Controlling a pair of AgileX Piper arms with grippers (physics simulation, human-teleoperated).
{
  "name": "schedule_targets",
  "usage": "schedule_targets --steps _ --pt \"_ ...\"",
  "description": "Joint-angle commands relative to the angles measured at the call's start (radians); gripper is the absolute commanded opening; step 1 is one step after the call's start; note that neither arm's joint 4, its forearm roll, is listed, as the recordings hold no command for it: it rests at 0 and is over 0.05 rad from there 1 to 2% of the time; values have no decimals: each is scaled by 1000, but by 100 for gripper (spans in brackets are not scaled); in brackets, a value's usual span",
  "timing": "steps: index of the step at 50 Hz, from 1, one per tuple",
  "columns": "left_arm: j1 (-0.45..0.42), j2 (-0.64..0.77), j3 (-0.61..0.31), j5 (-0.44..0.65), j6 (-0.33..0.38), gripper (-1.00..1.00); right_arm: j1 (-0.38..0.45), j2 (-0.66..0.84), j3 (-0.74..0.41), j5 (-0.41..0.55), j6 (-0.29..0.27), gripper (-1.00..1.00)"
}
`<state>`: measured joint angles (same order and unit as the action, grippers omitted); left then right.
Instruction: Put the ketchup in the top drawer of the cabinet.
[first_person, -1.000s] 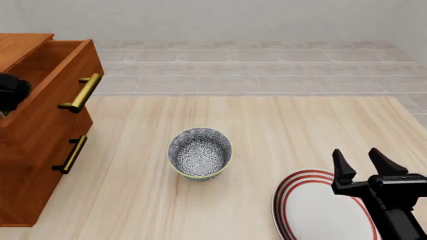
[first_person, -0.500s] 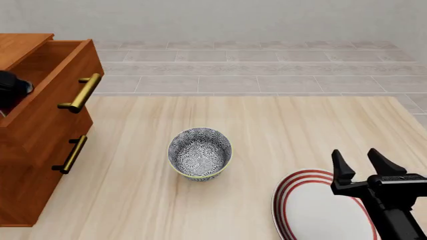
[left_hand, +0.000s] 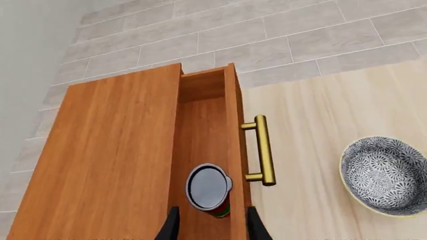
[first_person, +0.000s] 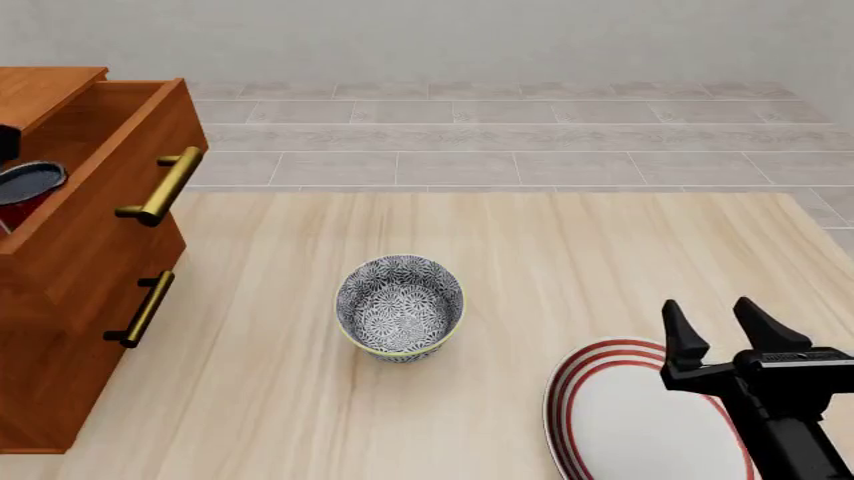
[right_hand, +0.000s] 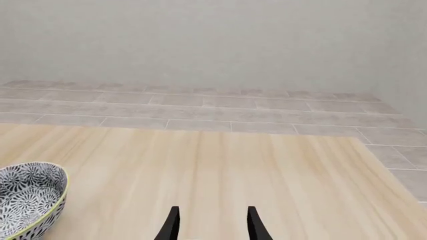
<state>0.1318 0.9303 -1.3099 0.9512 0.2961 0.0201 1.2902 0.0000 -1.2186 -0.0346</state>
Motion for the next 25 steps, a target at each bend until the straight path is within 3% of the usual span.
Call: schedule_targets --steps 1,5,25 --pt "-47 -49 -53 57 0 100 1 0 0 0 1 100" --pt "-72 -67 -38 60 4 100 4 3 0 0 2 100" --pt "-233 -57 -143 97 -13 100 2 5 0 0 5 100"
